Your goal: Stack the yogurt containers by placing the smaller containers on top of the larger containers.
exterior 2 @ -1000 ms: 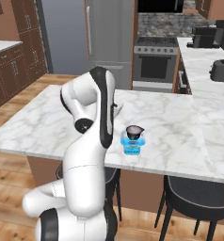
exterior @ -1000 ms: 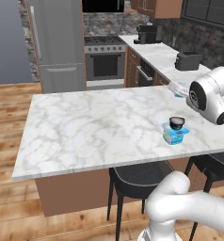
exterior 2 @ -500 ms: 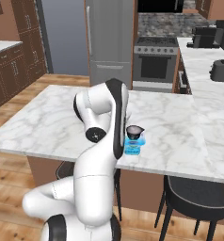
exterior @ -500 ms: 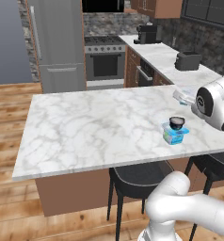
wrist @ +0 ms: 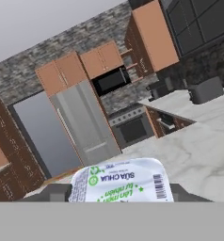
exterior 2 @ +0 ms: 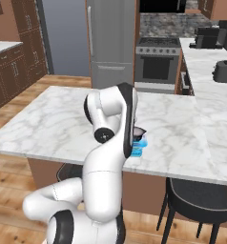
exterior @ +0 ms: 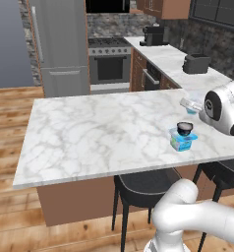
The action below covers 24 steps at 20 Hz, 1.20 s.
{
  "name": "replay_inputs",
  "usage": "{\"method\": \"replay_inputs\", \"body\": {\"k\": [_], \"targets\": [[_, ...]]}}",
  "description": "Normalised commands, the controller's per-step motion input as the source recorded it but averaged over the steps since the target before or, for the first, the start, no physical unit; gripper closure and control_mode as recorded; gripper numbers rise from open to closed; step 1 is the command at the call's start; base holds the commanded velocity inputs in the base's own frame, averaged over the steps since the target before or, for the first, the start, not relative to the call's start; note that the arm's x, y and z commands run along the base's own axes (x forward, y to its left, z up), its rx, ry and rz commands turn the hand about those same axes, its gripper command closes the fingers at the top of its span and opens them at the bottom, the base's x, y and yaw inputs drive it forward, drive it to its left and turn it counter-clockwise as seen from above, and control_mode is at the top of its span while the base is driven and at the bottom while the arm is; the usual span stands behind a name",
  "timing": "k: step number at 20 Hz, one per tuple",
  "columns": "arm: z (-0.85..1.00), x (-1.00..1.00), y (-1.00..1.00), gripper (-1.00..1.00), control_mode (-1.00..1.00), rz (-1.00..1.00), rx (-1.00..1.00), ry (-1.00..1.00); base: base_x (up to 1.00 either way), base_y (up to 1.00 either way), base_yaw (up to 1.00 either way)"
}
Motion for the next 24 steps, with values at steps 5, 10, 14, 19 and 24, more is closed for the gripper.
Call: {"method": "replay_inputs", "body": {"k": [5, 10, 14, 19, 24], "targets": [[0.24, -0.13, -0.58, 1.00, -1.00, 0.00, -0.03, 0.38, 0.00, 0.00, 0.00], [0.22, -0.10, -0.54, 1.00, -1.00, 0.00, -0.04, 0.36, 0.00, 0.00, 0.00], [0.15, -0.05, -0.53, 1.00, -1.00, 0.00, -0.04, 0.36, 0.00, 0.00, 0.00], [0.22, -0.01, -0.52, 1.00, -1.00, 0.00, -0.04, 0.35, 0.00, 0.00, 0.00], [0.28, -0.01, -0.47, 1.00, -1.00, 0.00, -0.01, 0.30, 0.00, 0.00, 0.00]]}}
